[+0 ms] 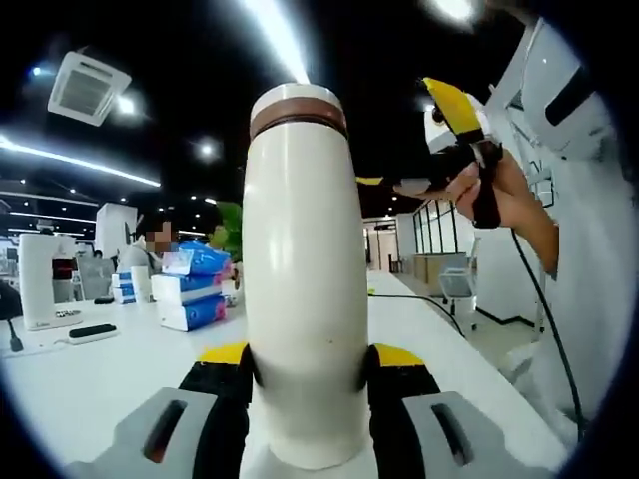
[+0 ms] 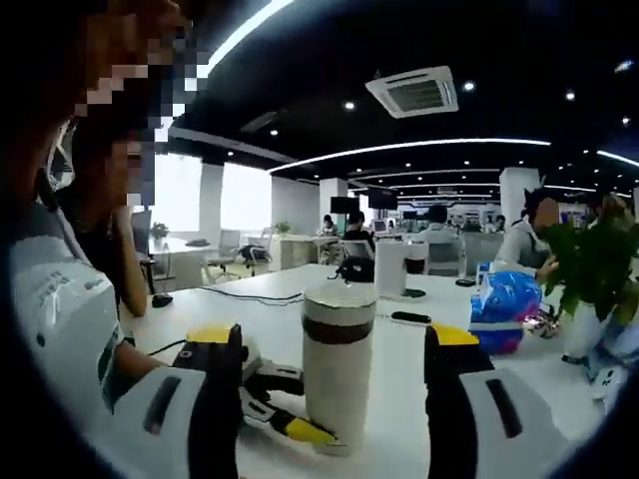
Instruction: Grasp the water cup twist off the cup lid place the cup lid on the table
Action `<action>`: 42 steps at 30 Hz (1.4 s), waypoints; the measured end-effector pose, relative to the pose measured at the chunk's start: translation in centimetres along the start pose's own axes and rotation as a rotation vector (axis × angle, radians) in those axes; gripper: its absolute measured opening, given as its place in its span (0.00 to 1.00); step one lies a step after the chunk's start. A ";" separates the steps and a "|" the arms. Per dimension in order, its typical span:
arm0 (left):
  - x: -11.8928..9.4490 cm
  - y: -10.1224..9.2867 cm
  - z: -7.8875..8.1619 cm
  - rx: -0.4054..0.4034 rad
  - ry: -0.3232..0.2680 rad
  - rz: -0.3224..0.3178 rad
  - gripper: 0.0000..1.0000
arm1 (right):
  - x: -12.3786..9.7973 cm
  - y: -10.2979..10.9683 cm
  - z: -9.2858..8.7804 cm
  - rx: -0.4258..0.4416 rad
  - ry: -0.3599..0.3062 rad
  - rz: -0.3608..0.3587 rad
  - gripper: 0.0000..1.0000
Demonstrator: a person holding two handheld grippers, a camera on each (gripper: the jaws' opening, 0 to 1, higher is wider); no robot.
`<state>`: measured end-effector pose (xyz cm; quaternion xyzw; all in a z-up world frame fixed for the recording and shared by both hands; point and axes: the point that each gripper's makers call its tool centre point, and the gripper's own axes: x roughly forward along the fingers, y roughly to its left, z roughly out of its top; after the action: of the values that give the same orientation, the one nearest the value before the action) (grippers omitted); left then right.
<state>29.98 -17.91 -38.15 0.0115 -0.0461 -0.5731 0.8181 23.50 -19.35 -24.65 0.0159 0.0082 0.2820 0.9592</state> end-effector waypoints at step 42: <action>-0.1 0.6 0.1 -0.006 0.004 0.002 0.47 | 6.6 -0.8 1.0 0.006 0.005 0.062 0.45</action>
<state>30.46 -17.61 -37.98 0.0102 -0.0430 -0.5722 0.8189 29.49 -16.46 -23.67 0.0181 0.0110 0.3114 0.9500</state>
